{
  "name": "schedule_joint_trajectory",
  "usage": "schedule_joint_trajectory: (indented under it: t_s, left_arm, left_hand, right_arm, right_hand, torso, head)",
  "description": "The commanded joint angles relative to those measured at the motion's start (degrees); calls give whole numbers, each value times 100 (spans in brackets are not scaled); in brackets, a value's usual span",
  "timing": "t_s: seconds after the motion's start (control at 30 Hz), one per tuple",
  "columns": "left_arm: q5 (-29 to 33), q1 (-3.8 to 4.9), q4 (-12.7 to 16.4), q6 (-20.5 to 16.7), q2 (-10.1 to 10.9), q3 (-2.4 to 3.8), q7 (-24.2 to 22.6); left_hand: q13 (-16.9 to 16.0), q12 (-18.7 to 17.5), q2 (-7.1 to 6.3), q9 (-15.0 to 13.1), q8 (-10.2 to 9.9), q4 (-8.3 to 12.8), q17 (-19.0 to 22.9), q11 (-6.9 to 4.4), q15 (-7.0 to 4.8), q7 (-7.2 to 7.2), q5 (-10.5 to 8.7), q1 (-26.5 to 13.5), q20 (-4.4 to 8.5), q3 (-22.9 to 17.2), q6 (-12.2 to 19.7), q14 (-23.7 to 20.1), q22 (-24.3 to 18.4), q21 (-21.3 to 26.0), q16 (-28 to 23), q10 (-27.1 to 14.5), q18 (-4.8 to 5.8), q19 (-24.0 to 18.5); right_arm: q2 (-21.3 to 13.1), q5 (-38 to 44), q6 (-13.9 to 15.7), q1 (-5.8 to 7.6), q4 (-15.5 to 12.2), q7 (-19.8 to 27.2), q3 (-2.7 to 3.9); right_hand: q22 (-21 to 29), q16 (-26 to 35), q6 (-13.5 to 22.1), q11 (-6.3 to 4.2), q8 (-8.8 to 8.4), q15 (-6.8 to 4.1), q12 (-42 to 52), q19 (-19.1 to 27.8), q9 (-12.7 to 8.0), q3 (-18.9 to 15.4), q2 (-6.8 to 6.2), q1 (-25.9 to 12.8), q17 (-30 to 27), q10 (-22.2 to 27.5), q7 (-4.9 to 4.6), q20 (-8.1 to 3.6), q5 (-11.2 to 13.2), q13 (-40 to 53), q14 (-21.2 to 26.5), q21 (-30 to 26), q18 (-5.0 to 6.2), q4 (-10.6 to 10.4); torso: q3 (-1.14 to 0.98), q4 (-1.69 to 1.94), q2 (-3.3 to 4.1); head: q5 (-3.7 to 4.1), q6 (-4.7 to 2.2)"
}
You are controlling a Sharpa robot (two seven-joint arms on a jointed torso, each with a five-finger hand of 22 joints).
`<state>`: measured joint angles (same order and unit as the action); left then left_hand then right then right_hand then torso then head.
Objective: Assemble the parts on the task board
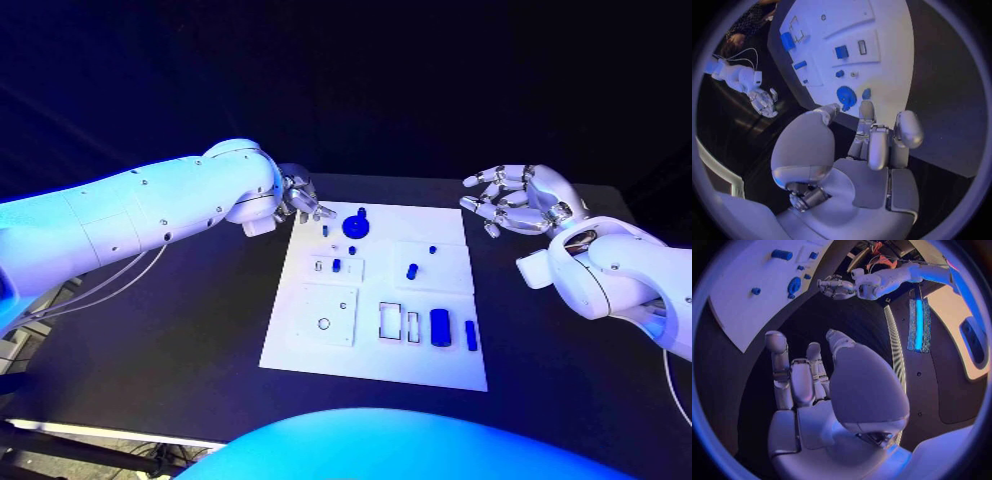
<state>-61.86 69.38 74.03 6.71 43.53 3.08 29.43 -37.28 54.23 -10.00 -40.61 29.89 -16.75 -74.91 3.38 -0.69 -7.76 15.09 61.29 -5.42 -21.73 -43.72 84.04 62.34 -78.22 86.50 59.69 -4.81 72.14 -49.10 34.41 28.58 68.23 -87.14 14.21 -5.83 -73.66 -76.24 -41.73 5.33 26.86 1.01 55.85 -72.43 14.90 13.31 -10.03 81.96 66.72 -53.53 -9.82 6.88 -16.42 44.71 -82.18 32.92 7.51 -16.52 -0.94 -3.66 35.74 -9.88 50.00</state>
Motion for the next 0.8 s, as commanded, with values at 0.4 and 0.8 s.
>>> schedule_joint_trajectory:
  t_s: [0.4,0.8]
  left_arm:
    - [37,124,-806,582,-470,-3,-107]
    - [-121,123,-1289,824,-760,-75,-50]
  left_hand:
    - [40,15,14,73,11,-10,-928,-11,40,14,1,51,-25,94,-112,326,58,-4,-20,27,-81,27]
    - [63,32,72,98,66,-12,-935,-31,27,42,-28,-30,-20,164,-205,327,93,-14,-15,29,-75,50]
  right_arm:
    - [35,-20,-14,-8,19,13,2]
    - [42,-19,-9,-9,11,7,1]
  right_hand:
    - [9,22,-7,0,36,-2,16,16,7,45,15,-55,7,0,-37,3,29,0,51,-41,119,10]
    - [9,22,-7,0,36,-2,16,16,7,45,15,-55,7,0,-37,3,29,0,51,-41,119,10]
  torso:
    - [8,7,14]
    - [5,2,2]
  head:
    - [-9,0]
    - [-5,0]
